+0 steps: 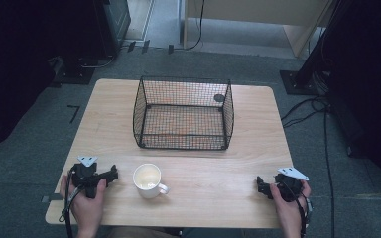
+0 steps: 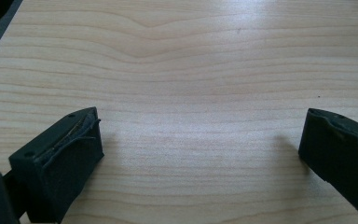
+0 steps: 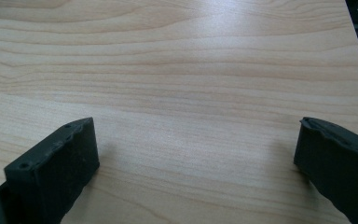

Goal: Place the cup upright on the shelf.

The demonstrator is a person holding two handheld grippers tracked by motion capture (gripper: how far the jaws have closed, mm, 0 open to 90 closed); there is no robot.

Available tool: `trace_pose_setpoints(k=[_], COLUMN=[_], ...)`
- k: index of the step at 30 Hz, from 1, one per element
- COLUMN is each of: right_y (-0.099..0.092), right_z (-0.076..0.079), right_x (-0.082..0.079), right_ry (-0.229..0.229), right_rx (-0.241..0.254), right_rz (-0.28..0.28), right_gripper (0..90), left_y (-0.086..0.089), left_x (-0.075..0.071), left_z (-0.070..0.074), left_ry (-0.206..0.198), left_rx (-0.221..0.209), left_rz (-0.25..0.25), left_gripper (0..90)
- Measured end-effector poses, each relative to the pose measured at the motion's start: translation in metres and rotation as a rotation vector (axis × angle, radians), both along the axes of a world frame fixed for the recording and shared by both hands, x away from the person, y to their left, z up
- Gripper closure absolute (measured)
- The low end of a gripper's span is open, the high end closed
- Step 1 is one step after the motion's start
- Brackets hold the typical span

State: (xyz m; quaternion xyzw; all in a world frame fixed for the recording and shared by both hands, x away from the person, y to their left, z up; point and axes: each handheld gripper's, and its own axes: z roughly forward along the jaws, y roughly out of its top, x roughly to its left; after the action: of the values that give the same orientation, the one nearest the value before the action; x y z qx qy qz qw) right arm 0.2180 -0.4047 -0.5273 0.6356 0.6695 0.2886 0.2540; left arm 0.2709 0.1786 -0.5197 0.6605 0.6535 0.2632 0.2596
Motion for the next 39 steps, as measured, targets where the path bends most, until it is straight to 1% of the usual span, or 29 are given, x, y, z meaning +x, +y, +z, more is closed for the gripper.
trace_pose_setpoints(k=[2,3,4,6,8,10,15,17,20,27,33,39], right_y=[-0.001,-0.001,-0.001,0.000,0.002,0.007,0.024,0.030,0.037,0.061,0.082,0.101], right_z=[0.001,0.001,0.002,0.004,0.006,0.010,0.018,0.022,0.029,0.035,0.041,0.049], right_x=[0.000,-0.001,-0.002,-0.002,-0.003,-0.003,-0.001,-0.001,-0.001,0.002,0.002,0.001], right_ry=[0.004,0.004,0.004,0.000,-0.007,-0.016,-0.033,-0.034,-0.046,-0.053,-0.066,-0.082], right_rx=[0.005,0.015,0.043,0.070,0.069,0.080,0.065,0.077,0.070,0.082,0.079,0.097], right_rz=[0.006,0.006,0.015,0.020,0.020,0.033,0.064,0.079,0.094,0.169,0.233,0.288], right_gripper=[0.0,0.0,0.0,0.0,0.0,0.0,0.0,0.0,0.0,0.0,0.0,0.0], left_y=[0.000,0.000,0.000,0.000,0.000,0.000,0.000,0.000,0.000,0.000,0.000,0.000], left_x=[0.000,0.000,0.000,0.000,0.000,0.000,0.000,0.000,0.000,0.000,0.000,0.000], left_z=[0.000,0.000,0.000,0.000,0.000,0.000,0.000,0.000,0.000,0.000,0.000,0.000], left_ry=[0.000,0.000,0.000,-0.001,-0.001,-0.001,0.000,0.000,-0.001,-0.001,0.000,0.001], left_rx=[0.000,0.001,0.002,0.001,0.001,0.001,0.002,0.000,0.000,0.000,0.001,0.001], left_rz=[0.000,0.000,0.000,0.001,0.001,0.002,0.001,0.002,0.003,0.003,0.002,0.001], left_gripper=[0.0,0.0,0.0,0.0,0.0,0.0,0.0,0.0,0.0,0.0,0.0,0.0])
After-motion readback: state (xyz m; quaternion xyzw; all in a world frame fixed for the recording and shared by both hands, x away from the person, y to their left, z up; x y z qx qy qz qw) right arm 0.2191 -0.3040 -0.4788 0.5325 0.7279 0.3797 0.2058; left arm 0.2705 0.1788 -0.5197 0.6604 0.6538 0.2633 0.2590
